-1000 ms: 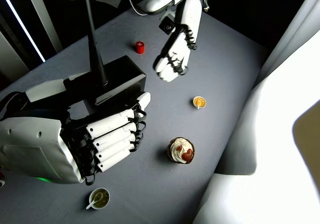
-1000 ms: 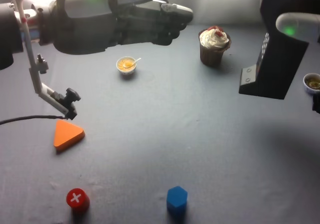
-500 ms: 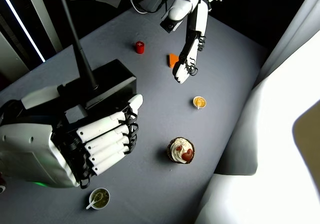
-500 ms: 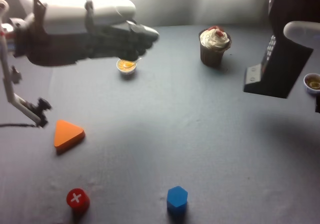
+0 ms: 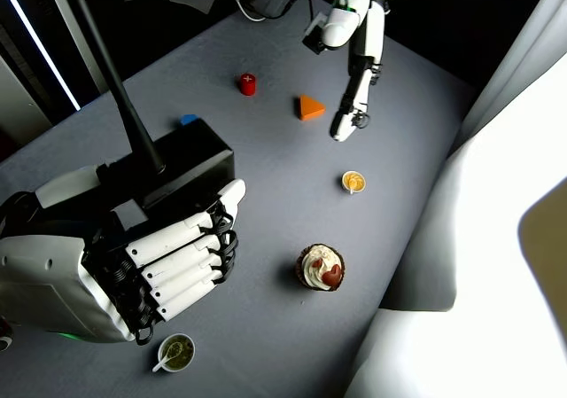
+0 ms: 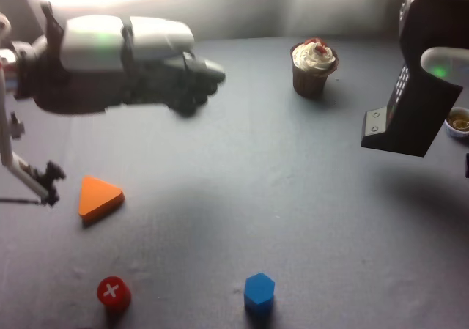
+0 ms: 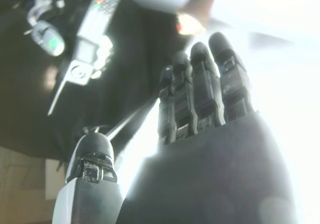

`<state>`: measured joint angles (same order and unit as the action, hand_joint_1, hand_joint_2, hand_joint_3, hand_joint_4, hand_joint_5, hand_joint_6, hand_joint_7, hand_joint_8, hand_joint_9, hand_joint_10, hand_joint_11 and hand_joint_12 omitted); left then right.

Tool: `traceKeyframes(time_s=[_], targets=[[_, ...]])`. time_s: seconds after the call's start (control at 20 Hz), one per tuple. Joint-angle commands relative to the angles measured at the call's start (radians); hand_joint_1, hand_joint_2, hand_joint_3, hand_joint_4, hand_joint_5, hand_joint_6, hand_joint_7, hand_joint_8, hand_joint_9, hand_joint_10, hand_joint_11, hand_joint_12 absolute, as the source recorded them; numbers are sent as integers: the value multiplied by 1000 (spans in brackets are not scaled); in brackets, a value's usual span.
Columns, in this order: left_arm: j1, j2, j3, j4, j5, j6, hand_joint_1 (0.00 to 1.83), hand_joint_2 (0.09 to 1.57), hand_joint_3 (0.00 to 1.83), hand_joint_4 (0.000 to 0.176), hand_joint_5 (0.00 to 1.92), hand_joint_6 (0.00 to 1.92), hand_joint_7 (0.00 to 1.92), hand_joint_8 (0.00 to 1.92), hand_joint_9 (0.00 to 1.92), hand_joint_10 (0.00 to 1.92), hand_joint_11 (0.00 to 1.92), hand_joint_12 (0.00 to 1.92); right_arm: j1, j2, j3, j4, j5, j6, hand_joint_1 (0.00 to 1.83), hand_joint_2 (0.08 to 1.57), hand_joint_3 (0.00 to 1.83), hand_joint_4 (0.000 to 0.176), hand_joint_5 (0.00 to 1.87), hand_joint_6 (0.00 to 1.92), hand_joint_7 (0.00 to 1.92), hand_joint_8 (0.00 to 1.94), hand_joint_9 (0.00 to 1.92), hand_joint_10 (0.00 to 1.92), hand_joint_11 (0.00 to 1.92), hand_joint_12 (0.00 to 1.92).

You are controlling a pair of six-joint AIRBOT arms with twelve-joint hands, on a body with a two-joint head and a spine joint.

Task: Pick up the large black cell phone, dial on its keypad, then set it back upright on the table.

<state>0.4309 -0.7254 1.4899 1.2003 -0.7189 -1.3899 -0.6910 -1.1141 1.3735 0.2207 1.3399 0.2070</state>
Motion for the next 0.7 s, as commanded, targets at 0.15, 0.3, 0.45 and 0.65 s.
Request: traceKeyframes(time_s=[0.15,0.3,0.45,0.65], targets=[[5,27,15,-32,-63,-4,0,1193,1,0,252,0,256,1,225,1,0,693,-3,1,19,32,143,29,1376,1117,1,0,971,873,943,1011,910,1298,868,1235],[4,30,40,-33,-63,-5,41,1191,0,0,244,5,266,6,241,7,0,710,-5,-6,24,33,143,29,1379,1105,0,0,1021,813,980,942,911,1280,863,1213],[-3,32,48,-33,-63,-5,7,1197,2,0,240,0,278,4,256,7,0,728,-9,-8,27,33,143,29,1380,1105,0,0,989,833,972,968,941,1252,903,1160],[-15,33,38,-32,-63,-4,1,1194,0,0,223,0,286,3,256,2,0,697,-9,-15,42,33,143,30,1381,1104,0,0,1005,804,977,971,928,1262,908,1133]])
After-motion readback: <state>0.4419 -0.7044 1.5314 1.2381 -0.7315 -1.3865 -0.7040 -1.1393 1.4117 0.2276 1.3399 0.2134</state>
